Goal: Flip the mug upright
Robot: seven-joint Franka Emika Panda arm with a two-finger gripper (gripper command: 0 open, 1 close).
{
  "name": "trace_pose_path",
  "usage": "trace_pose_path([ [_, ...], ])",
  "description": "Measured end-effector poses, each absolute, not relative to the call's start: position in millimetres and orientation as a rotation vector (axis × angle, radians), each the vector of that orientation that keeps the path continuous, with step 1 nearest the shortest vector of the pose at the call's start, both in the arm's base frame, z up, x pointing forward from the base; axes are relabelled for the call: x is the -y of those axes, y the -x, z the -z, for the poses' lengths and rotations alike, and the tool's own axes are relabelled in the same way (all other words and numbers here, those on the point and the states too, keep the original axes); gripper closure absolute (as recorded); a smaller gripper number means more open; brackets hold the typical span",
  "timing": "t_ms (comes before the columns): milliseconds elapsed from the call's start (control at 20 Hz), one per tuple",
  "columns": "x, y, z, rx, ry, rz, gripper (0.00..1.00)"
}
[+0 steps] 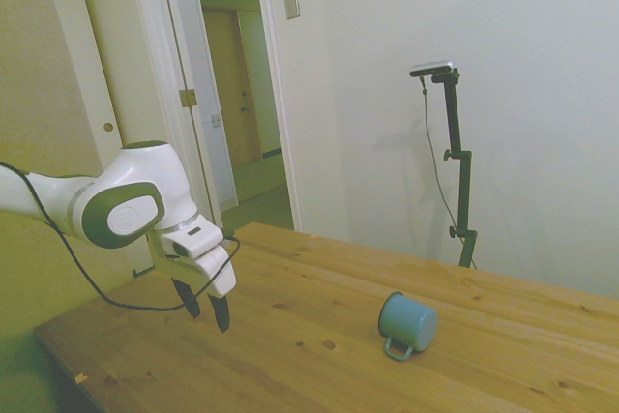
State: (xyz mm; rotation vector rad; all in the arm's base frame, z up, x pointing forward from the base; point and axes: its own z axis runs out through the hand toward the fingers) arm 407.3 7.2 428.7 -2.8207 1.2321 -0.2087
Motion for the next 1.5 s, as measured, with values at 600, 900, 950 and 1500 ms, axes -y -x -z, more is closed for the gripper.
trace_pose_path([
  [600,41.0,-516.5,-452.9,-1.432,2.849,0.329,0.00],
  [900,59.8,-602.2,-441.8,-1.572,2.868,0.375,0.00],
  [950,62.7,-611.7,-439.6,-1.576,2.868,0.382,0.00],
  [1500,105.0,-634.0,-429.5,-1.527,2.996,0.507,0.00],
])
